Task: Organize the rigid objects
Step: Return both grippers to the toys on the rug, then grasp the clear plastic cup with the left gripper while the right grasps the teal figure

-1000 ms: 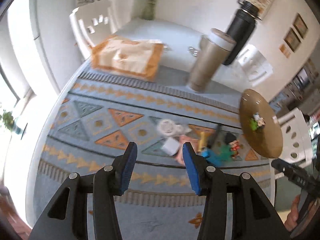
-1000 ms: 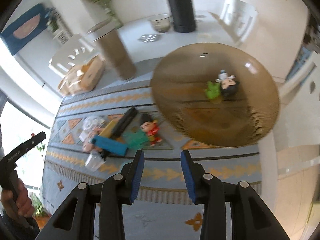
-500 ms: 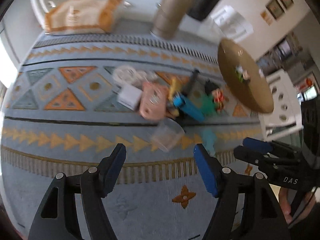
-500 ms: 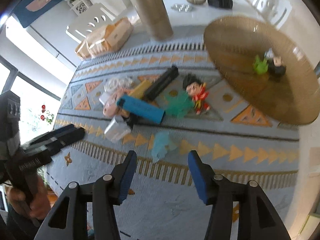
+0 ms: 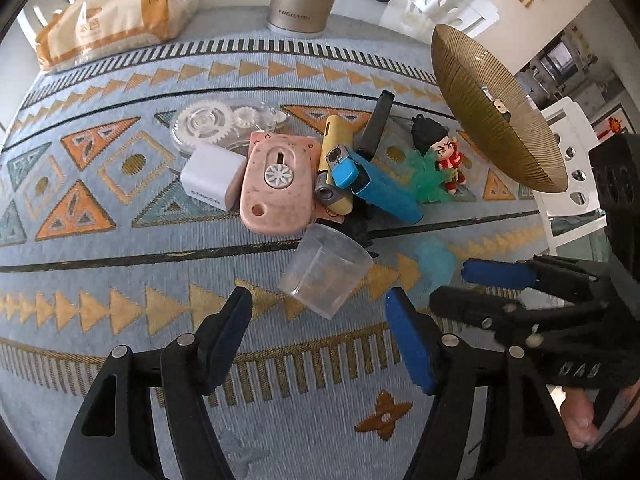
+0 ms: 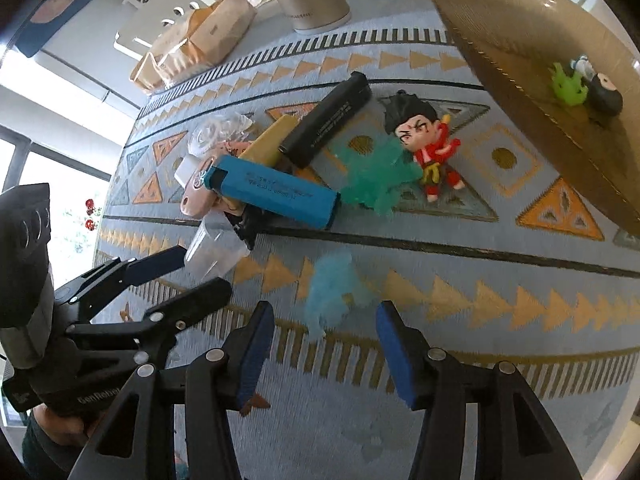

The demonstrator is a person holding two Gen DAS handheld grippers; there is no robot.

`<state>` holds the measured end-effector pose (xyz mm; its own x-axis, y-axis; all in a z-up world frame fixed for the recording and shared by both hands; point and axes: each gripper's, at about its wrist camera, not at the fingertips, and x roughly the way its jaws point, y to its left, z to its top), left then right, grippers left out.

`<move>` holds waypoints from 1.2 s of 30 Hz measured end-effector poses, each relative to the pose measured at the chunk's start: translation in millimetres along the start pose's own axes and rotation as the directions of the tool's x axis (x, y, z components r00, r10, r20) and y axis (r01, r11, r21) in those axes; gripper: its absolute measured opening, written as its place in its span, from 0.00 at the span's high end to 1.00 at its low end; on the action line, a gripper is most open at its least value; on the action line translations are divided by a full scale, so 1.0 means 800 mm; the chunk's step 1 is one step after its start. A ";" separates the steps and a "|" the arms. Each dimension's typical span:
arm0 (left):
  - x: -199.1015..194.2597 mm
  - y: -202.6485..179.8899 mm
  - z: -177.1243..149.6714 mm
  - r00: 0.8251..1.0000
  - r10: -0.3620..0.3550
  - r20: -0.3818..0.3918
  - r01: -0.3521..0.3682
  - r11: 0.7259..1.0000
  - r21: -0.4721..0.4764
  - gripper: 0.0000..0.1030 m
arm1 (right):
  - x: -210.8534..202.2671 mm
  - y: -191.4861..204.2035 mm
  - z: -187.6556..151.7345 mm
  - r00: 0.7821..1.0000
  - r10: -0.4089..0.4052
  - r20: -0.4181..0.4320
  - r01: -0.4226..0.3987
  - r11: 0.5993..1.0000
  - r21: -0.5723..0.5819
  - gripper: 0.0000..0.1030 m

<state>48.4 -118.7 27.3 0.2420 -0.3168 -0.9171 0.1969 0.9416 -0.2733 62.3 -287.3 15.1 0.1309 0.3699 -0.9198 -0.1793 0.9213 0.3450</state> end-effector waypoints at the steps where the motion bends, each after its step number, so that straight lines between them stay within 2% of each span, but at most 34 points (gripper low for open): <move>1: 0.002 0.000 0.000 1.000 0.002 -0.003 -0.002 1.000 0.002 0.38 | 0.002 0.002 -0.001 1.000 -0.010 -0.004 0.010 1.000 -0.017 0.50; 3: 0.004 0.001 0.000 1.000 0.000 -0.003 0.000 1.000 0.005 0.38 | 0.006 0.004 -0.001 1.000 -0.029 0.001 0.029 0.999 -0.037 0.51; 5: 0.004 0.000 0.000 1.000 -0.005 0.002 0.005 1.000 0.010 0.39 | 0.007 0.007 0.000 0.998 -0.054 0.017 0.055 0.997 -0.062 0.59; 8: 0.005 -0.002 0.001 1.000 0.000 0.003 0.000 1.000 0.017 0.42 | 0.007 0.016 0.000 0.997 -0.067 0.047 0.072 0.991 -0.112 0.78; 9: 0.006 -0.004 0.002 1.000 0.001 0.005 -0.002 1.000 0.017 0.43 | 0.006 0.018 -0.001 0.996 -0.068 0.051 0.074 0.990 -0.120 0.80; 10: 0.007 -0.005 0.002 1.000 0.003 0.008 -0.003 1.000 0.015 0.43 | 0.006 0.020 -0.003 0.996 -0.074 0.059 0.081 0.988 -0.129 0.80; 12: 0.007 -0.006 0.002 1.000 0.013 0.016 -0.013 1.000 0.013 0.52 | 0.007 0.024 -0.005 0.996 -0.071 0.060 0.079 0.987 -0.144 0.80; 13: 0.009 -0.006 0.003 1.000 0.020 0.015 -0.020 1.000 0.012 0.62 | 0.006 0.025 -0.006 0.996 -0.061 0.063 0.070 0.986 -0.149 0.80; 14: 0.008 -0.006 0.003 0.999 0.026 0.022 -0.026 1.000 0.011 0.63 | 0.005 0.024 -0.008 0.997 -0.050 0.065 0.059 0.987 -0.149 0.80; 17: 0.004 -0.007 -0.001 0.999 0.016 0.037 -0.016 1.000 0.006 0.65 | -0.004 0.020 -0.012 0.997 -0.023 0.074 0.034 0.989 -0.142 0.80; 26: -0.013 -0.042 -0.024 0.999 -0.016 0.050 0.013 0.998 0.062 0.66 | -0.046 -0.026 -0.040 0.992 -0.045 0.114 0.055 0.995 -0.084 0.80; 30: -0.020 -0.060 -0.017 0.996 -0.057 0.068 0.051 0.995 0.084 0.66 | -0.060 -0.041 -0.042 0.990 -0.047 0.136 0.052 0.998 -0.035 0.80; 36: -0.042 -0.093 0.009 0.989 -0.088 0.120 0.072 0.988 0.133 0.66 | -0.106 -0.051 -0.039 0.973 -0.054 0.222 0.061 0.998 -0.021 0.80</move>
<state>32.7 -179.3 80.7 0.3363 -0.4103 -0.8477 0.3386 0.8926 -0.2977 28.4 -360.0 73.3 0.3540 0.3366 -0.8726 -0.1913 0.9393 0.2847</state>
